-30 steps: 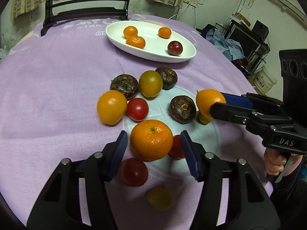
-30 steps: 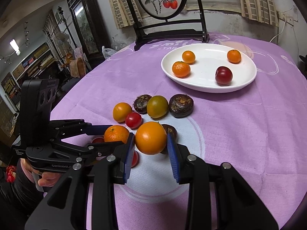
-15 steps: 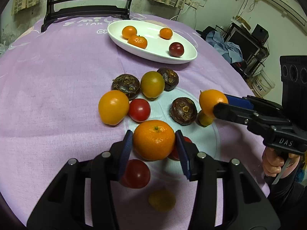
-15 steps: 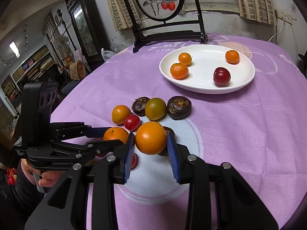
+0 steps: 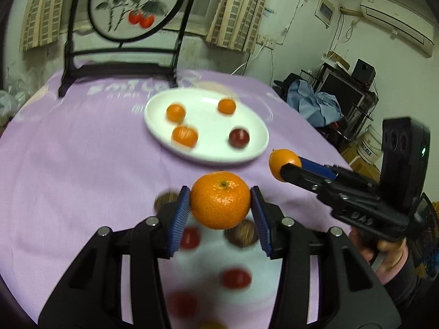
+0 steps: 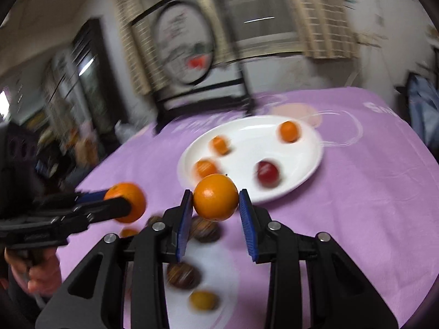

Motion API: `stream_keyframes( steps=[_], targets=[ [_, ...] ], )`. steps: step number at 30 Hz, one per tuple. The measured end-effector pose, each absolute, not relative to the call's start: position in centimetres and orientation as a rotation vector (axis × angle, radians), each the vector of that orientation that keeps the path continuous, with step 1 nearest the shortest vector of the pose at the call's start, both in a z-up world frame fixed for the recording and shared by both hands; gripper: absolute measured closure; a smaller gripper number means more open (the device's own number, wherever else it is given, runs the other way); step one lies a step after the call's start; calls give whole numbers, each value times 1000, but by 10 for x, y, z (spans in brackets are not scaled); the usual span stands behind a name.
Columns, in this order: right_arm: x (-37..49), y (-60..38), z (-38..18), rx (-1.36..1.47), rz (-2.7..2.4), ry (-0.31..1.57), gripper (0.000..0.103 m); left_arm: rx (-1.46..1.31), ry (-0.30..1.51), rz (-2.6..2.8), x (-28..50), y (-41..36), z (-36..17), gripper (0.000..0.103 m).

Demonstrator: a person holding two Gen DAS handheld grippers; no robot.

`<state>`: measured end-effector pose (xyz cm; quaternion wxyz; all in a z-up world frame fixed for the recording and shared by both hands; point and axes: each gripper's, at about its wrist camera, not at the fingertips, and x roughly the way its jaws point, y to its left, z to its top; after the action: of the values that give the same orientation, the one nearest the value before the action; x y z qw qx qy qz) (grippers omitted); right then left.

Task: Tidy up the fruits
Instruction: 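Place the orange on the plate with the right tool while the left tool places the tangerine, then grasp a small yellow-green fruit with the right tool while the left tool grasps another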

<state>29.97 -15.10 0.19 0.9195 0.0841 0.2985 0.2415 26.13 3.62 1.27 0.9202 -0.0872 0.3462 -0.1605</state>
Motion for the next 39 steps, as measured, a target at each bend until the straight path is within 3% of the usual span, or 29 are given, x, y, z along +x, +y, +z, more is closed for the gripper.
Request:
stream_keyframes(
  steps=[8, 16, 18, 19, 20, 26, 39],
  targets=[
    [376, -177, -17, 278, 356, 641, 68, -115, 788, -291, 359, -3, 8, 57],
    [405, -173, -28, 277, 392, 699, 66, -69, 870, -270, 390, -16, -13, 56],
    [398, -175, -21, 281, 387, 678, 56, -69, 863, -280, 388, -15, -10, 42],
    [394, -177, -17, 287, 387, 663, 42, -67, 838, -268, 385, -13, -5, 30],
    [388, -178, -12, 294, 384, 640, 39, -68, 809, -255, 380, -10, 3, 23],
    [357, -168, 6, 247, 438, 621, 39, -132, 682, -226, 346, 13, 50, 7],
    [267, -121, -25, -134, 468, 778, 40, -60, 622, 26, 244, 72, 11, 4]
  ],
)
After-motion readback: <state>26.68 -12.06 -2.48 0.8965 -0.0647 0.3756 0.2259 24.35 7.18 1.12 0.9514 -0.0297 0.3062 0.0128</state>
